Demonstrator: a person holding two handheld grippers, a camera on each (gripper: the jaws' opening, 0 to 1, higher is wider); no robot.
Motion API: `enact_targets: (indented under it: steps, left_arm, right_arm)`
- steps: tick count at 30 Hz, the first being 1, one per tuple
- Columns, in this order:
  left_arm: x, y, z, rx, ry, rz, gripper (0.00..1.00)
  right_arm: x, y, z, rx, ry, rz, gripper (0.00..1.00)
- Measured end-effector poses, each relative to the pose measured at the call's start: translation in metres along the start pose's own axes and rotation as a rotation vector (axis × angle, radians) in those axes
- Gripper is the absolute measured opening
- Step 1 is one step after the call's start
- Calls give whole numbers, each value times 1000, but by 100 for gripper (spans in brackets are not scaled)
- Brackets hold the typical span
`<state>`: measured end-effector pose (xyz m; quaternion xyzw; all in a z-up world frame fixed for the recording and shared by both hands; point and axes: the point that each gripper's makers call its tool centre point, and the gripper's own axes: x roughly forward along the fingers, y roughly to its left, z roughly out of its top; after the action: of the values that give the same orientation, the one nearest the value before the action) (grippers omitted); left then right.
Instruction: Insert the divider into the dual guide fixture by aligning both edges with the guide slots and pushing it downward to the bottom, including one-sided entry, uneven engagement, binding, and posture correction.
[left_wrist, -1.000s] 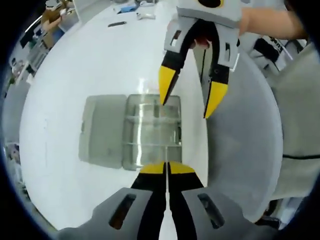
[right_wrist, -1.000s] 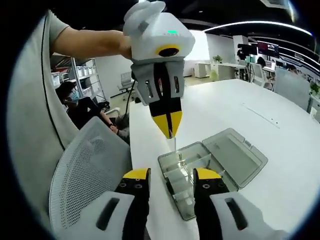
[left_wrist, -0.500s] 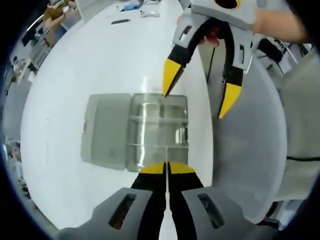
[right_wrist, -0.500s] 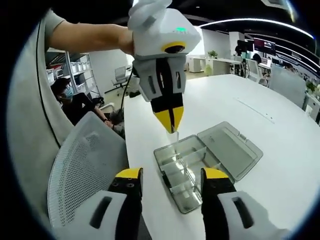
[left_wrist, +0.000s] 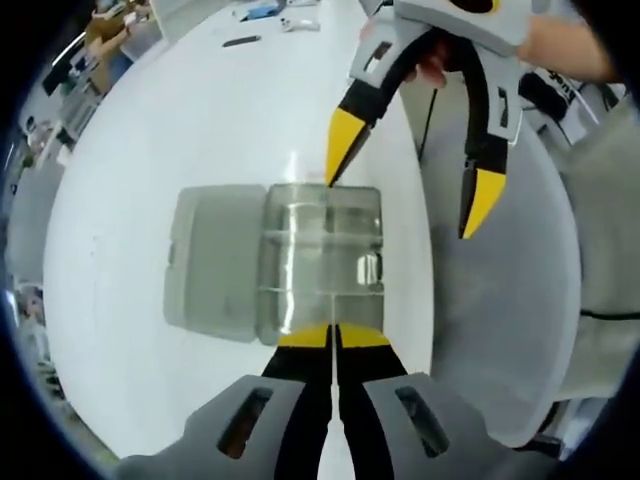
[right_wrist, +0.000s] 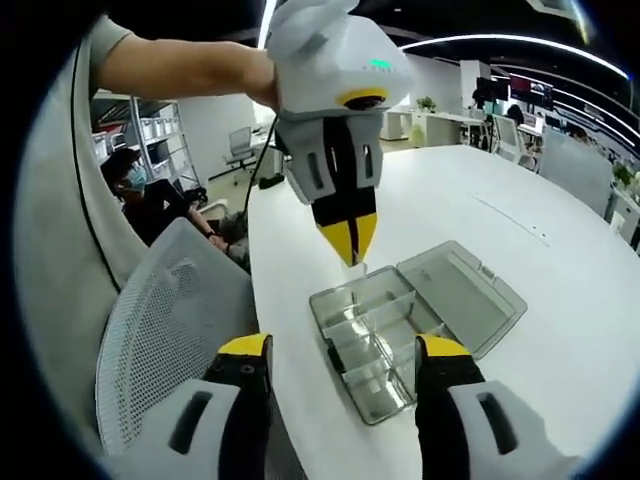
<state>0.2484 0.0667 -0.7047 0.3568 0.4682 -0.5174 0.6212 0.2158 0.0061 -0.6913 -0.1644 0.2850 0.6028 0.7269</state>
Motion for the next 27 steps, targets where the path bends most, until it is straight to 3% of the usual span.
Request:
enact_targets:
  steps: [27]
  left_arm:
    - [10,4,-2,25,29,22,0]
  right_arm:
    - [-4,3,-2,6,-4,5,55]
